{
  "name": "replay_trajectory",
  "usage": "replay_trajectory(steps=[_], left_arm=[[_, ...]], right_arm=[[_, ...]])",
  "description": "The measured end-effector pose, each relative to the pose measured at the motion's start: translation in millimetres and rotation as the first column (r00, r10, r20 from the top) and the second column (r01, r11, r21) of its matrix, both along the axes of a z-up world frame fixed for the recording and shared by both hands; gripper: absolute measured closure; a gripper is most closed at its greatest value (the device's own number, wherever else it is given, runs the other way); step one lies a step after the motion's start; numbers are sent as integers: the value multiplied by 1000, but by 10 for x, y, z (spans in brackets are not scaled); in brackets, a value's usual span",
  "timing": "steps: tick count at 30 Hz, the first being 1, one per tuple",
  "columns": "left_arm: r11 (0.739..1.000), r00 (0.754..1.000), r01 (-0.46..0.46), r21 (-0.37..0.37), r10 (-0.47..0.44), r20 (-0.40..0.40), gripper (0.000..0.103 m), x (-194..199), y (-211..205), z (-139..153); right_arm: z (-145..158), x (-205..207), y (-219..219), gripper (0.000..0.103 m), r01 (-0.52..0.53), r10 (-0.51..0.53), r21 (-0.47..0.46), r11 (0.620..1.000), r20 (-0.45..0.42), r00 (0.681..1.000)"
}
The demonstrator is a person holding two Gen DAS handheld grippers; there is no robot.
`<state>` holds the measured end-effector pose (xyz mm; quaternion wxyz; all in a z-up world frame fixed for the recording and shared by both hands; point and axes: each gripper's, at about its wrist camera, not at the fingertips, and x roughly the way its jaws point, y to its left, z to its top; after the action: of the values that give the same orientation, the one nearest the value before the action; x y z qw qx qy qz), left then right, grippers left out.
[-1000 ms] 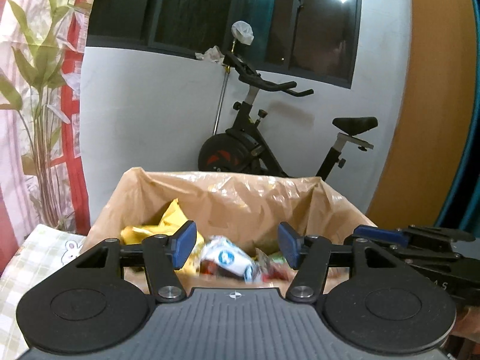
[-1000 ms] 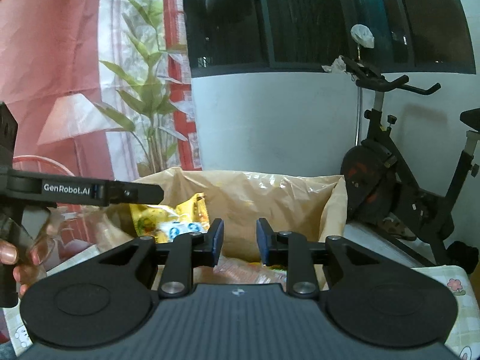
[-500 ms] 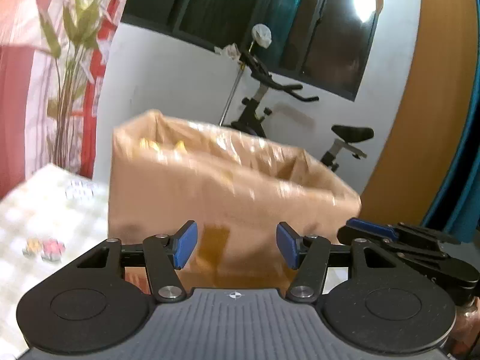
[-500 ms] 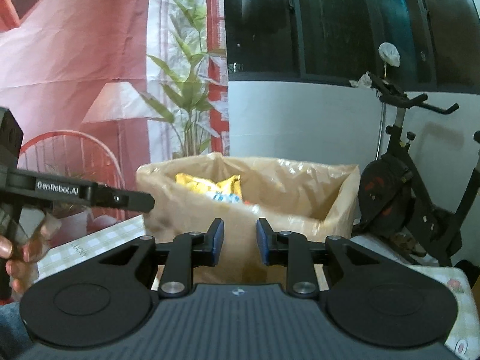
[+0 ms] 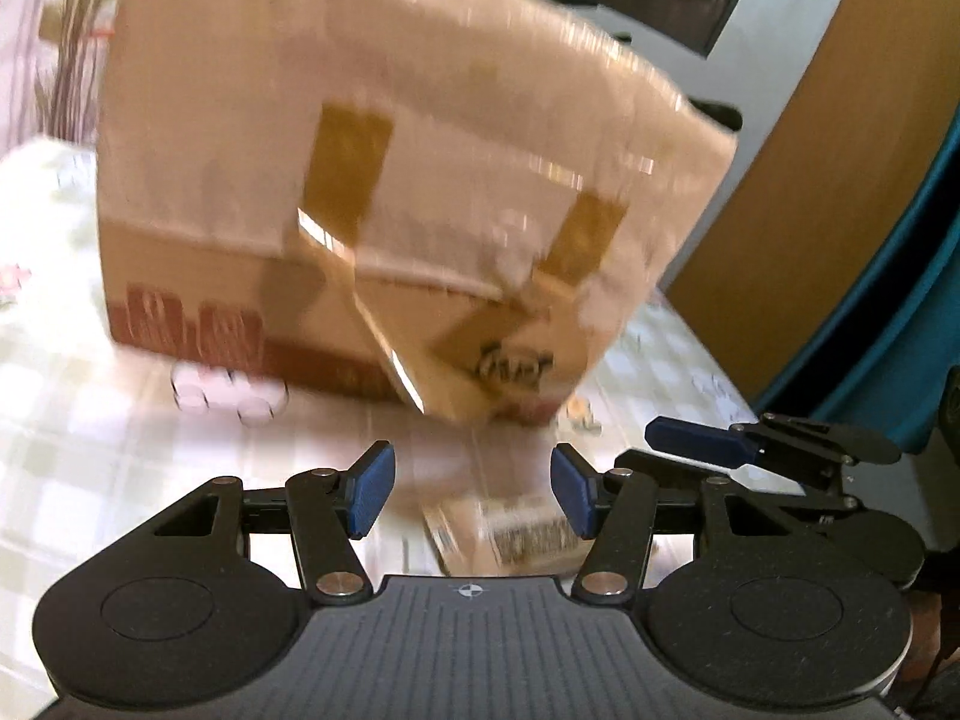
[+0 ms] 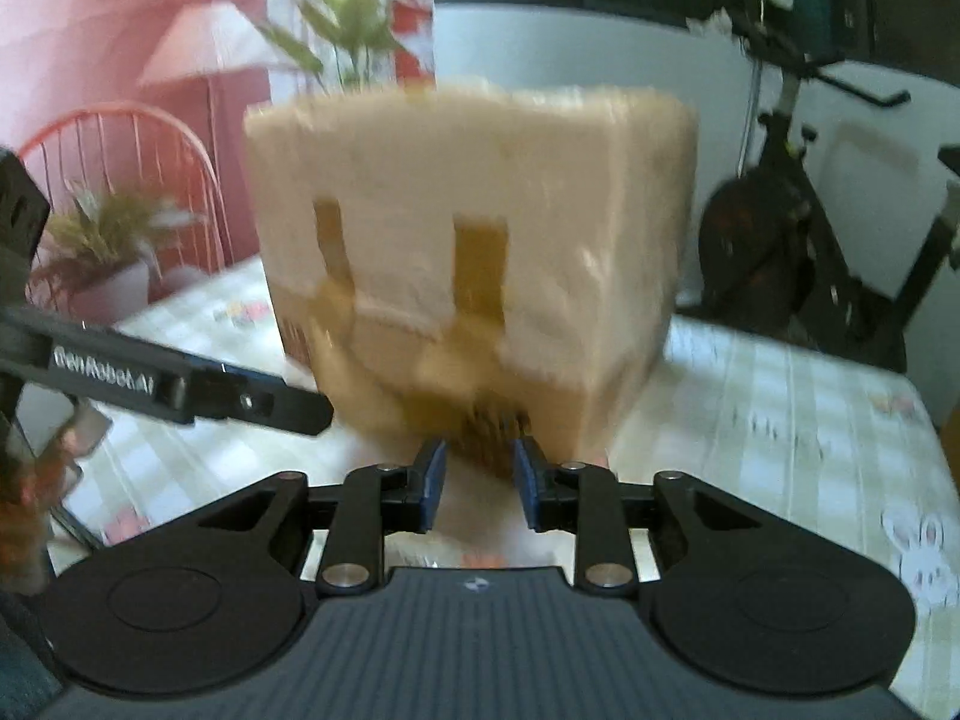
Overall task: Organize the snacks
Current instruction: 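Move both tools back to the bread loaf on the table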
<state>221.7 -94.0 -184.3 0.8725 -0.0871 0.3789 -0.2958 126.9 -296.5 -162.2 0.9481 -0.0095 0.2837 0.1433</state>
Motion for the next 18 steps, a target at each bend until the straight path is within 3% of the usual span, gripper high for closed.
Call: replay_trajectory(steps=[2,6,18], left_arm=[[1000,1000,11,0,-11,-29,44,9,-29,-82],[999,997,33,-16,-34,-75,43,65,-106,-195],[999,986,26,-37,-31,-163,43,112,-218,-494]], right_arm=[[-92,-29,-29,68,-13,13,9,1000,-38,999],[-209,-70,-41,50,-12,12,-6,1000,-81,997],[-428,1,-5,33,-19,16,-24,1000,-146,989]])
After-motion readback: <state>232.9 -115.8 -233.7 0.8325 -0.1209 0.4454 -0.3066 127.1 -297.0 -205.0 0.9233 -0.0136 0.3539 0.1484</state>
